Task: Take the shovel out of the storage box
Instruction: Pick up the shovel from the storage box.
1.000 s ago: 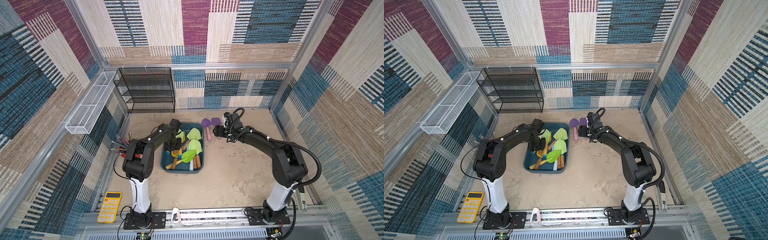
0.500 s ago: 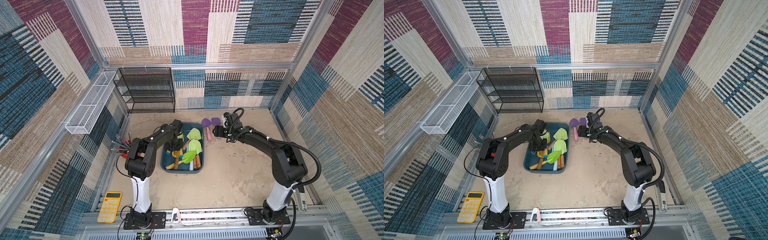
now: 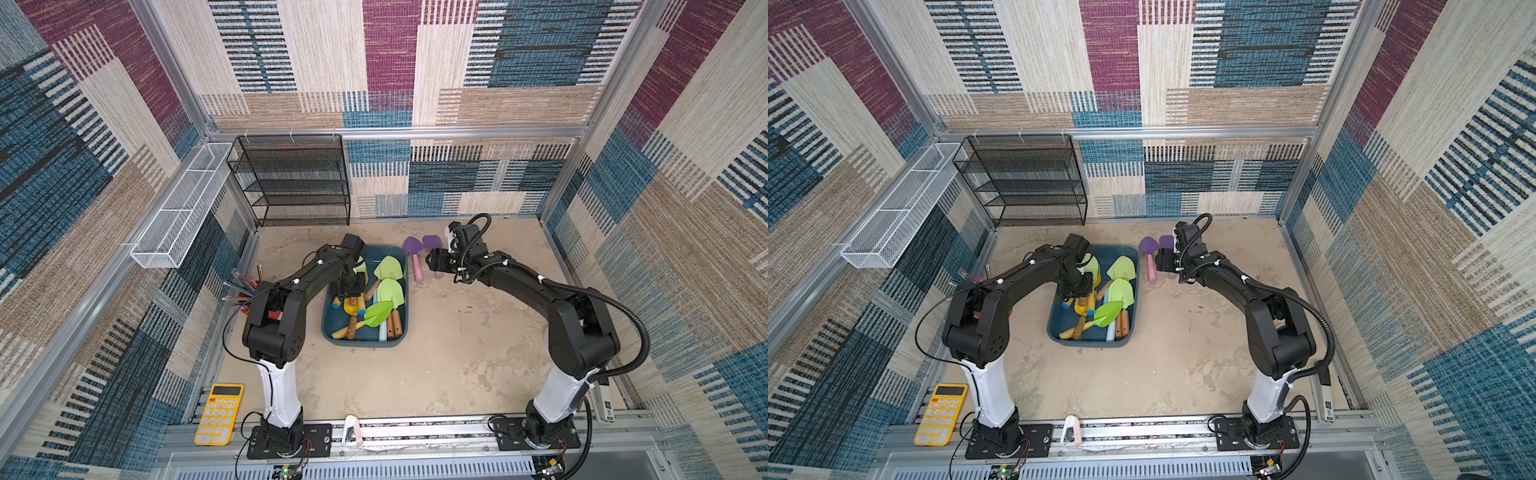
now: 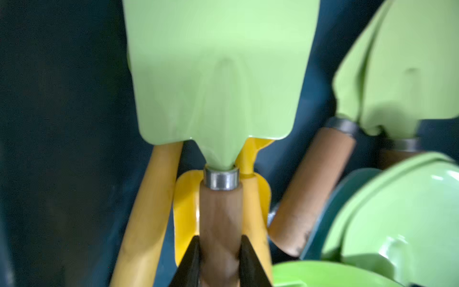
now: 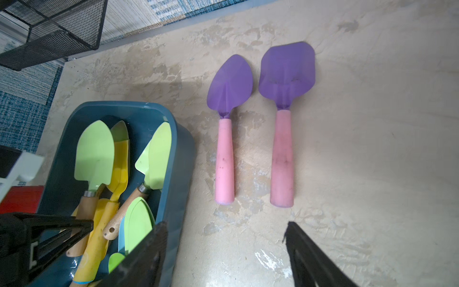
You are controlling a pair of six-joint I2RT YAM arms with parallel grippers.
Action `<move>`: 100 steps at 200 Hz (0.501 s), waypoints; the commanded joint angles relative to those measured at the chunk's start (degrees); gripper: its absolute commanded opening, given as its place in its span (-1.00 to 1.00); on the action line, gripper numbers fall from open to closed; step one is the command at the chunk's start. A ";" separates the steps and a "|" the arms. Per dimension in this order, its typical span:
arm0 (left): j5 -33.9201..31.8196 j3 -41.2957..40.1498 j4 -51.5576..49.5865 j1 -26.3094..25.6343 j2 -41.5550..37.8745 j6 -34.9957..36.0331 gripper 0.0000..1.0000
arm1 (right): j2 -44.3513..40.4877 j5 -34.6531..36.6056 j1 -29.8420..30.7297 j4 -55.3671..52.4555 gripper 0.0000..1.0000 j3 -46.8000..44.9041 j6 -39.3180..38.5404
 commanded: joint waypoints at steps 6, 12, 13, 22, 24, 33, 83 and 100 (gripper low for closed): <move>2.82 -0.52 0.10 -0.03 -2.58 -0.44 -0.98 | -1.17 -0.78 0.21 1.23 0.53 0.37 0.44; 3.25 -0.65 0.01 0.01 -2.95 -0.52 -0.98 | -1.36 -1.17 0.16 1.37 0.53 0.25 0.65; 3.33 -0.70 -0.02 0.04 -3.02 -0.53 -0.98 | -1.36 -1.25 0.17 1.39 0.53 0.18 0.68; 4.63 -1.00 0.00 0.14 -3.51 -0.74 -0.99 | -1.48 -2.08 0.18 1.67 0.53 -0.04 1.00; 5.04 -1.08 0.09 0.19 -3.64 -0.78 -0.98 | -1.53 -2.41 0.17 1.86 0.53 -0.16 1.11; 7.18 -1.93 1.17 0.36 -4.18 -0.95 -0.99 | -1.73 -4.29 0.17 2.84 0.53 -0.77 1.71; 29.20 -12.85 18.67 2.40 -8.11 -8.47 -0.98 | -2.60 -22.65 0.25 14.33 0.59 -7.36 7.87; 35.89 -16.55 25.54 3.02 -9.35 -12.28 -0.98 | -2.68 -29.27 0.39 19.63 0.63 -9.54 10.98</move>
